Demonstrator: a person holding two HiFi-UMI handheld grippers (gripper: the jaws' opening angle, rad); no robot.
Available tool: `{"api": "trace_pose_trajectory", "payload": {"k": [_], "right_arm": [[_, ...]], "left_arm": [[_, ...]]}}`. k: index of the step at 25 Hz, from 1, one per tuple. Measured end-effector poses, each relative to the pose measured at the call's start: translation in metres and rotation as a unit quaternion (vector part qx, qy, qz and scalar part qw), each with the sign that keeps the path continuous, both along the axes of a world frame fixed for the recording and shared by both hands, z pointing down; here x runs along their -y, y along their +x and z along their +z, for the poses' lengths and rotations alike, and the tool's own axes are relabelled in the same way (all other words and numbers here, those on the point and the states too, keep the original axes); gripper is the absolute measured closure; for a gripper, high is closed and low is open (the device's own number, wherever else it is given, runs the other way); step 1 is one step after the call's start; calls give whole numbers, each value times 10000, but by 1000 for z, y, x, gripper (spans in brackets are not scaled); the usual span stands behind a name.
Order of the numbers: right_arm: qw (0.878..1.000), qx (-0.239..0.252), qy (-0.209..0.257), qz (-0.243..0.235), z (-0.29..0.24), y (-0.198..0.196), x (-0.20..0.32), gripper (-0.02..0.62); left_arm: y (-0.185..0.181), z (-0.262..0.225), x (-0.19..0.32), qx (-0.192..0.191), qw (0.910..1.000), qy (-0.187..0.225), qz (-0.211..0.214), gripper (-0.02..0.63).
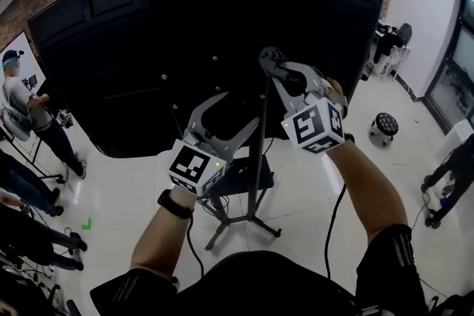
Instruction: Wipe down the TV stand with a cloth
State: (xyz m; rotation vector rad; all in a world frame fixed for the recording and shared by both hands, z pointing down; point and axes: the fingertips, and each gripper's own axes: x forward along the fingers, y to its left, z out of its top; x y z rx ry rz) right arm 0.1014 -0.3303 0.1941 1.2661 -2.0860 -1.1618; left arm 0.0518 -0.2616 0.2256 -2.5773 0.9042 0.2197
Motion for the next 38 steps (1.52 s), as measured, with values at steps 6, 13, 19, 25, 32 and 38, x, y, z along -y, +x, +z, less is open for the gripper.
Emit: {"api": "trace_pose_trajectory", "payload": {"k": [6,13,19,25,32,38], "right_arm": [[9999,-57,-123,-85,6,17,45,574],[9998,-50,-151,-120,13,49,63,574],[9999,148,-51,70,13,99,69,574],[9986,322,-94,406,18,155,75,574],[9978,420,-122,489,21,179,74,574],[9977,440,-122,-508,25,112,39,574]], "left_arm": [[31,-1,17,21,9998,-51,-168,299],[51,11,25,140,9990,-132,-411,299],[68,19,31,129,9986,-215,-463,299],[97,27,30,198,9990,-257,-313,299],[115,34,31,239,9991,-302,-203,299],[108,35,32,213,9988,-309,-307,299]]}}
